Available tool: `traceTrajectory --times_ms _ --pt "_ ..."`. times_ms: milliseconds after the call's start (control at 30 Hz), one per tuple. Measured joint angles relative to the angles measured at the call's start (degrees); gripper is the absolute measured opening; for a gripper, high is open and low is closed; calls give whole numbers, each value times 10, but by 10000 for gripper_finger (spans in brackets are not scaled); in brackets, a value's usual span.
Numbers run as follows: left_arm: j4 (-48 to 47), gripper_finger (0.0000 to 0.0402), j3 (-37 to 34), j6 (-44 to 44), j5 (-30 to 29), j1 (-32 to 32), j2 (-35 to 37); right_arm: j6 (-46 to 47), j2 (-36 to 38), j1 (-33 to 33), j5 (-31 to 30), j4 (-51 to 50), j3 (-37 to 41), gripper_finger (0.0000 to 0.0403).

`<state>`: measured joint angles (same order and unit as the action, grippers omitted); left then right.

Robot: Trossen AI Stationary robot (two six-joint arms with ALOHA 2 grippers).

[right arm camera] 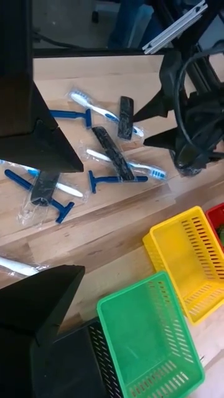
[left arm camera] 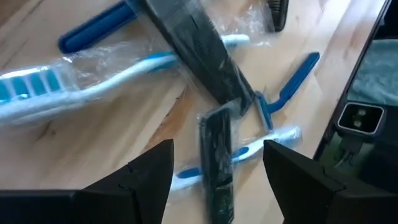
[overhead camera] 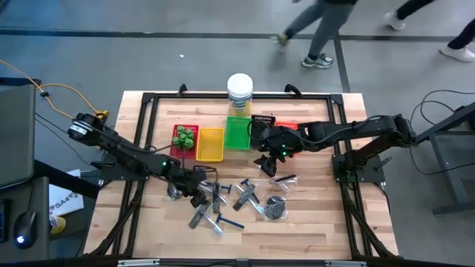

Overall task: Pick & Place Travel size toiletries
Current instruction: Put the black hair comb into the yellow bin

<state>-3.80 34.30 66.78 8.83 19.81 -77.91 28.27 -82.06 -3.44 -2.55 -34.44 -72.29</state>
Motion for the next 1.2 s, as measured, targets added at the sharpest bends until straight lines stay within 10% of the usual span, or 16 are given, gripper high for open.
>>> traceTrajectory --times_ms 1200 --pt "124 239 -6 -10 58 -3 -94 7 0 -18 -20 9 0 244"
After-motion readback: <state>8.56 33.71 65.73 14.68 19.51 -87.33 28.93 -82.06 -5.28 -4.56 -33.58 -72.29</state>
